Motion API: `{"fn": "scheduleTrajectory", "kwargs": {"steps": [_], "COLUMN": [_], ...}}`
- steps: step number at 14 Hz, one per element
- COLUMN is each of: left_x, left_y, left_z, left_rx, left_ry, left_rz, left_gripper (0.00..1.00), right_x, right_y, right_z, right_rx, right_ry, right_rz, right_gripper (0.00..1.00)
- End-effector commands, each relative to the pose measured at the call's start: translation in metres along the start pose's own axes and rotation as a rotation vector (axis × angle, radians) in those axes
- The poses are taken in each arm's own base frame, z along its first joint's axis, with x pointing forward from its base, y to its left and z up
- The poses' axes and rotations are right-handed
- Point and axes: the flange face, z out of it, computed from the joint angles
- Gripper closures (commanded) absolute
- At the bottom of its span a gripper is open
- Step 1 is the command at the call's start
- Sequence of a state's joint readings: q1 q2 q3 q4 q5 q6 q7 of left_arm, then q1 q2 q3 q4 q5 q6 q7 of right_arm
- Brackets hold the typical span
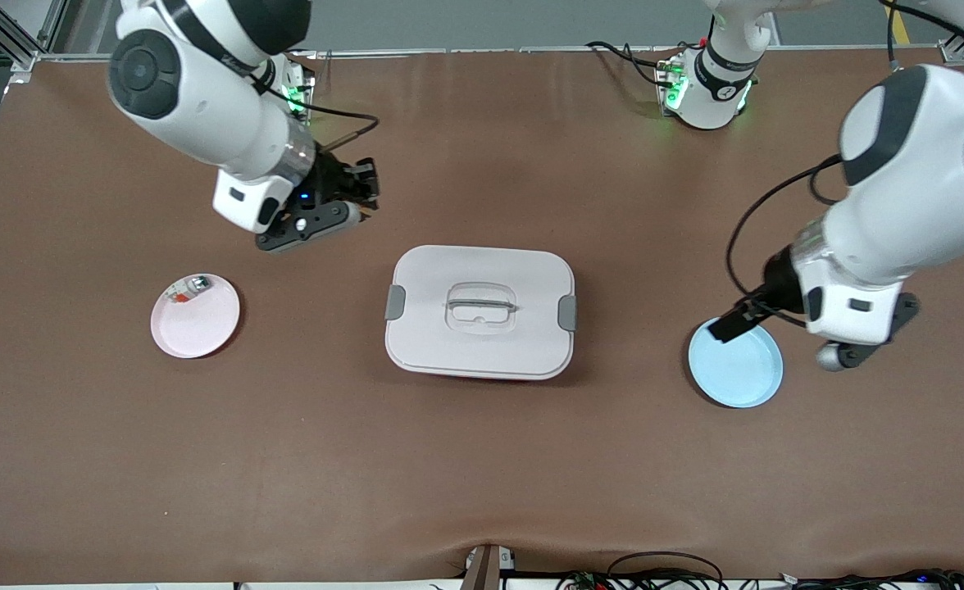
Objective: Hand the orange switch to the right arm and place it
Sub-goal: 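Carry the switch to the white plate while the left gripper withdraws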
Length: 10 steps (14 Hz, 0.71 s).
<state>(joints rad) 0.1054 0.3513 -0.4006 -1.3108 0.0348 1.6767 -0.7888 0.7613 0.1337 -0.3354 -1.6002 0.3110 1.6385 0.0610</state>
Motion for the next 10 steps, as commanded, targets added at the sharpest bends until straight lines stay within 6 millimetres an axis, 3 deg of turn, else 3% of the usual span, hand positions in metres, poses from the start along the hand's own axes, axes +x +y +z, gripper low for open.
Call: {"fn": "scheduleTrajectory", "kwargs": {"steps": [1, 6, 8, 9, 10], "left_x": [0.009, 0.025, 0.016, 0.012, 0.000], "left_y": [-0.039, -0.086, -0.092, -0.105, -0.105], "left_z": [-0.028, -0.058, -0.074, -0.086, -0.085], "left_rx": [0.041, 0.056, 0.068, 0.084, 0.106], "left_ry": [0.021, 0.035, 0.043, 0.060, 0.057], "left_rz": [0.123, 0.237, 0.300, 0.314, 0.337], "left_gripper": [0.00, 0.00, 0.00, 0.00, 0.00], "right_x": [-0.012, -0.027, -0.031, -0.034, -0.036], "right_y": [0.043, 0.142, 0.179, 0.195, 0.210], "right_z": [-0.023, -0.050, -0.048, -0.044, -0.038], "right_rx": [-0.091, -0.225, -0.244, -0.244, -0.242], "right_ry": [-0.031, -0.114, -0.160, -0.176, -0.184], "right_rz": [-0.169, -0.511, -0.635, -0.651, -0.677], "right_gripper": [1.00, 1.00, 1.00, 1.00, 1.00]}}
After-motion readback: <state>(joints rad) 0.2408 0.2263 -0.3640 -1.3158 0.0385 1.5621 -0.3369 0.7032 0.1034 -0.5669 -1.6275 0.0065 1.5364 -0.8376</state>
